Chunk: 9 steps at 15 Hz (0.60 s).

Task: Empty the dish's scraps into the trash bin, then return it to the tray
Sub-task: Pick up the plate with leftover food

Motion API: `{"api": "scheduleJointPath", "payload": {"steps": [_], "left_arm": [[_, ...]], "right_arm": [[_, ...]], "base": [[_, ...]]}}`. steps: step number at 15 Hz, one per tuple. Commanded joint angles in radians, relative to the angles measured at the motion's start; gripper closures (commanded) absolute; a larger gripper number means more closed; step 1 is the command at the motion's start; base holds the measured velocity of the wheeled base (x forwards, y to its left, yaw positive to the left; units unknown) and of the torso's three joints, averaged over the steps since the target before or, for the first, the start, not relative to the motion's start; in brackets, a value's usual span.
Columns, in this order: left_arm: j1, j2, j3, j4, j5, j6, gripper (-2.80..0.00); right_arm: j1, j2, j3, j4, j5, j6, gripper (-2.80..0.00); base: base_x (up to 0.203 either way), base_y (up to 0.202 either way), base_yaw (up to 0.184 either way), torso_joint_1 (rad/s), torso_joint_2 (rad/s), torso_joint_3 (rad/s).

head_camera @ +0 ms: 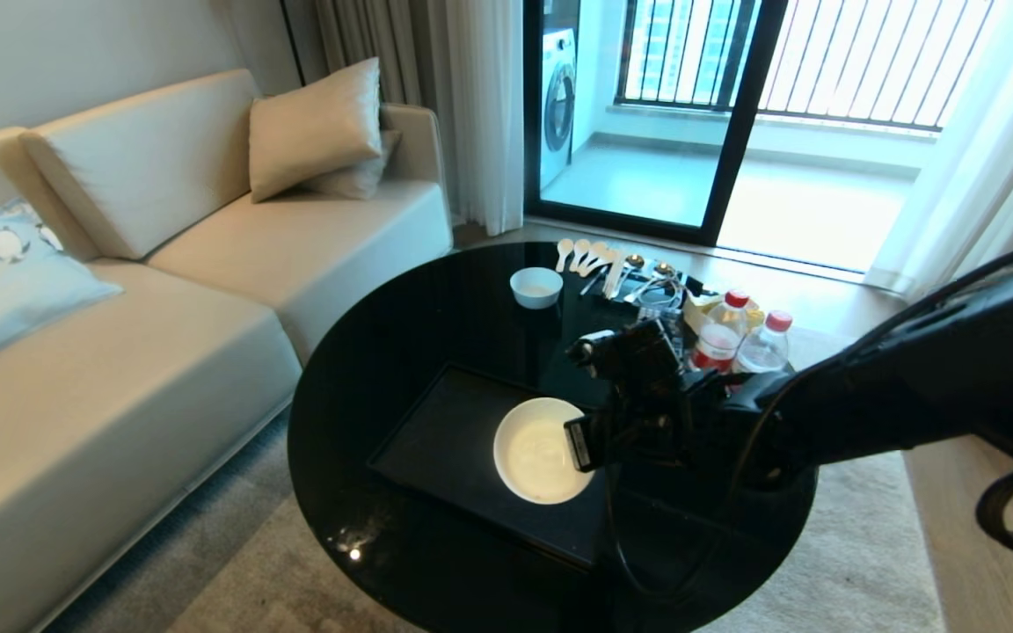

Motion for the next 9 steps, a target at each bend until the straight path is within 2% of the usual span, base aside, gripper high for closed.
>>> {"api": "scheduleJointPath", "payload": {"steps": [1,5,9], "left_arm": [[0.0,0.0,0.0,-0.001,0.001,-0.001,0.0],[0.0,0.0,0.0,-0.001,0.001,-0.001,0.0],[0.0,0.0,0.0,-0.001,0.001,-0.001,0.0]], "right_arm": [[0.0,0.06,-0.095,0.08,-0.001,0.099,0.0],[-0.008,0.145,-0.21,0.197,0.002,0.252,0.0],[-0.049,0.216,-0.24,0.19,0.0,0.274,0.0]], "base": [[0.0,0.0,0.0,0.0,0.0,0.0],[0.0,0.0,0.0,0.0,0.0,0.0],[0.0,0.0,0.0,0.0,0.0,0.0]]}}
